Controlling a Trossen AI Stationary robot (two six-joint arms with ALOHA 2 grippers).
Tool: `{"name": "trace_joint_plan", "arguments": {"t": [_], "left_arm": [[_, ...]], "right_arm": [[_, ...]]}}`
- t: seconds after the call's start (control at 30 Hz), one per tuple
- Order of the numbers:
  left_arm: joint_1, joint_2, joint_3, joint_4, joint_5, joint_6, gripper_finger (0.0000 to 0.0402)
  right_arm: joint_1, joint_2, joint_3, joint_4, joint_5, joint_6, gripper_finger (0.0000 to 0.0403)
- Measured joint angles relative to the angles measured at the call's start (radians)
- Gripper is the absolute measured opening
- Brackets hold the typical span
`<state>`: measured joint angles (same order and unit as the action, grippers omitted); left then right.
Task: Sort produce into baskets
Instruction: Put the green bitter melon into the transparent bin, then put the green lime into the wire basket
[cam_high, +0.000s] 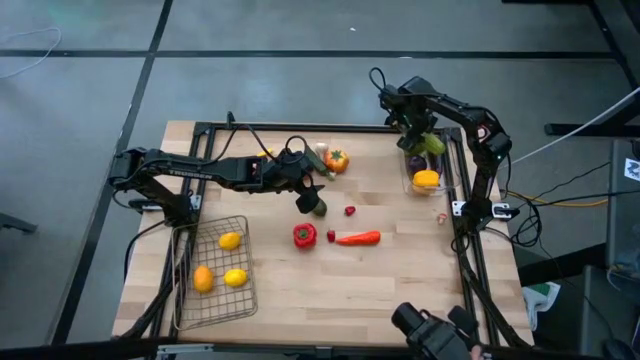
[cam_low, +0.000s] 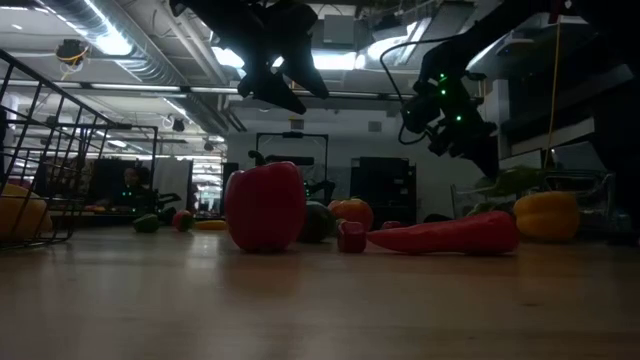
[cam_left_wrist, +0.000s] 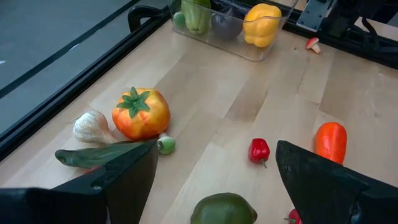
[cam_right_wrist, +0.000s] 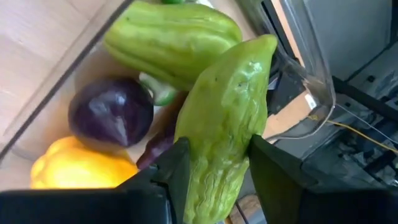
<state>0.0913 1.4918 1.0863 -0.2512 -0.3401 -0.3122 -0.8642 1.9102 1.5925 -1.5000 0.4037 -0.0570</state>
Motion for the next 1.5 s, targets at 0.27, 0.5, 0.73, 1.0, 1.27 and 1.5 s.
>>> {"name": "trace_joint_plan", "arguments": {"t": [0.27, 0.5, 0.73, 1.0, 1.27, 1.5], "left_arm": [[0.0, 0.0, 0.0, 0.0, 0.0, -0.001, 0.0323], [0.0, 0.0, 0.0, 0.0, 0.0, -0.002, 0.0323], [0.0, 0.0, 0.0, 0.0, 0.0, -0.003, 0.0323], [0.0, 0.0, 0.0, 0.0, 0.0, -0.003, 0.0323], [0.0, 0.0, 0.0, 0.0, 0.0, -0.003, 0.0323], [0.0, 0.0, 0.0, 0.0, 0.0, -0.003, 0.0323]], "right_arm": [[0.0, 0.0, 0.0, 0.009, -0.004, 0.0, 0.0155], [0.0, 0.0, 0.0, 0.004, -0.003, 0.001, 0.0155], [0.0, 0.0, 0.0, 0.006, 0.012, 0.008, 0.0155], [0.0, 0.0, 0.0, -0.032, 0.012, 0.026, 0.0155], [0.0, 0.0, 0.0, -0.014, 0.006, 0.026, 0.0155], [0.0, 0.0, 0.0, -0.01, 0.005, 0.026, 0.0155]]}}
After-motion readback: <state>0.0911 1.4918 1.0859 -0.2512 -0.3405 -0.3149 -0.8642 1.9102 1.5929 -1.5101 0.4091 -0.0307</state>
